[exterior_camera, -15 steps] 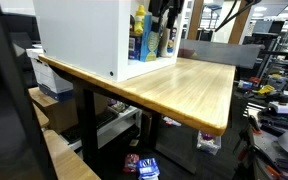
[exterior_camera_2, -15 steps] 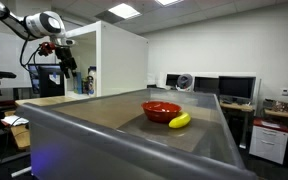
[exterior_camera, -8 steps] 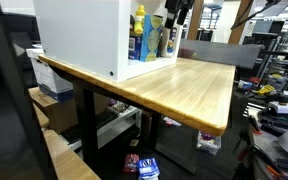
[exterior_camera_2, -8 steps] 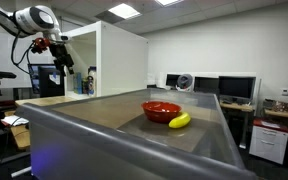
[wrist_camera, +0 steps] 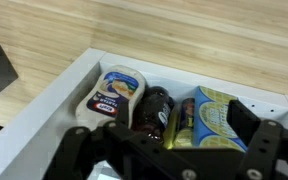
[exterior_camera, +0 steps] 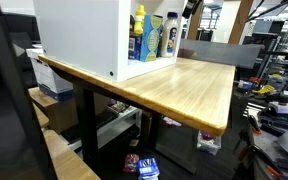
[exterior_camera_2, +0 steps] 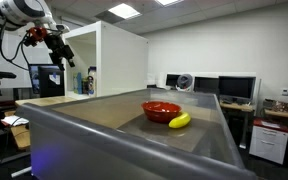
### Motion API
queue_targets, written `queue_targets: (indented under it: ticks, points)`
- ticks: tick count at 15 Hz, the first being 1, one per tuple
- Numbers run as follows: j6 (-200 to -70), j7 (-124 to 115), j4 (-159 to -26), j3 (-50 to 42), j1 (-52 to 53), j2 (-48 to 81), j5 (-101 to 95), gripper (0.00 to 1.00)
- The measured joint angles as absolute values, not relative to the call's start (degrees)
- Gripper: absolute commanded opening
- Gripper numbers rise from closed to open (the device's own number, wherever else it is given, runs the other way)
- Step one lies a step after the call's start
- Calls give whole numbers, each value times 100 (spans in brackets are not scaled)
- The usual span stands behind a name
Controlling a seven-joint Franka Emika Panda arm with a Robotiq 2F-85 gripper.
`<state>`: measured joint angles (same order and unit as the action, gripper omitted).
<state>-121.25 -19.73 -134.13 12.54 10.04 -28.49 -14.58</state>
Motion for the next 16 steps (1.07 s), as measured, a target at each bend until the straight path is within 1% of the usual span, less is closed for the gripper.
queue_targets:
  ticks: [6, 16]
  points:
    - [-12246, -1326, -13892, 1035, 794, -3426, -1627, 100]
    - [-12440, -1235, -14302, 595, 377, -3763, -1595, 100]
